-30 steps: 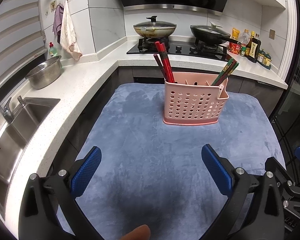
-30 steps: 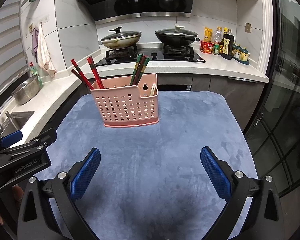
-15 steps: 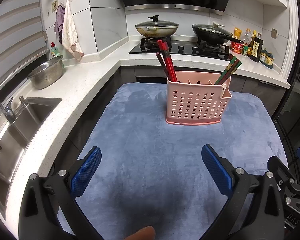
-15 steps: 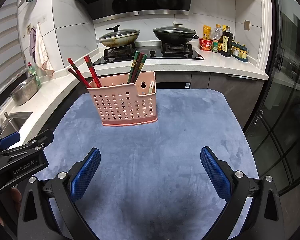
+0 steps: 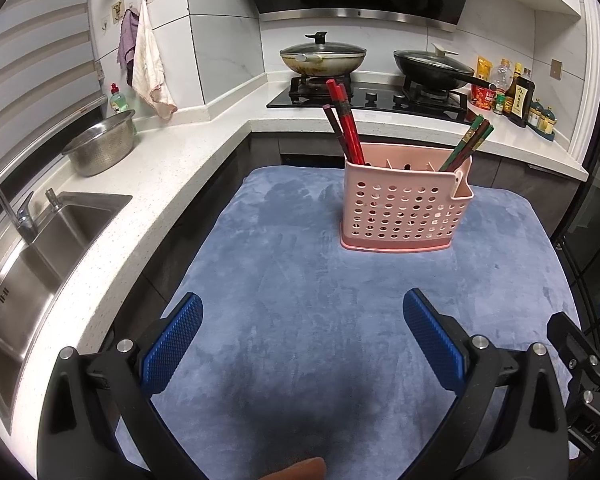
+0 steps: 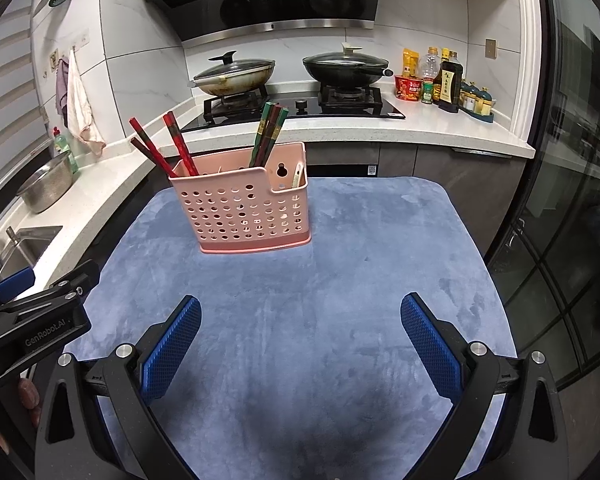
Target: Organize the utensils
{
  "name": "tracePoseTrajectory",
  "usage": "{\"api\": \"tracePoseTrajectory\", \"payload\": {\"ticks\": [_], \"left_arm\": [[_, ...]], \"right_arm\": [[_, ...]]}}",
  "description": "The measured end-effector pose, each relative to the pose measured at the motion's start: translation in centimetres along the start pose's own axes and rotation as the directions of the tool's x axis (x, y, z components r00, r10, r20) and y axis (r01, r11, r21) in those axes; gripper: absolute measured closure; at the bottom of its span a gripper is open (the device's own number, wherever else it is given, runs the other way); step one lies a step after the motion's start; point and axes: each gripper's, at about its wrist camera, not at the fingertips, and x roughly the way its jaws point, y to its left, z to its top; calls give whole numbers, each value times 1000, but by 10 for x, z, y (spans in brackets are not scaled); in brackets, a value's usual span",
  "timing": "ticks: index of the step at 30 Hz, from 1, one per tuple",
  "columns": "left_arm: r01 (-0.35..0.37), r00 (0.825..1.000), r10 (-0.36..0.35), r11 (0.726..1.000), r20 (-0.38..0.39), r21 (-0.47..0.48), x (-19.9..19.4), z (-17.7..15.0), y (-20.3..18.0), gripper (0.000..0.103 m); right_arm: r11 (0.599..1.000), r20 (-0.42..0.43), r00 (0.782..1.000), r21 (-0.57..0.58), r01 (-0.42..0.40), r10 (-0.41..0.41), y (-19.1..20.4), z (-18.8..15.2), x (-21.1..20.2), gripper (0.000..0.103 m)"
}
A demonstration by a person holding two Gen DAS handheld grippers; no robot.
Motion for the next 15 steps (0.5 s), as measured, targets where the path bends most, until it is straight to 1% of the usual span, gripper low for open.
{"api": "tracePoseTrajectory", "payload": {"ticks": [15], "left_arm": [[0, 1000, 0, 1000, -5, -1, 2, 1, 2, 7]], "right_arm": [[1000, -2, 1000, 2, 2, -2, -2, 0, 1, 7]]}}
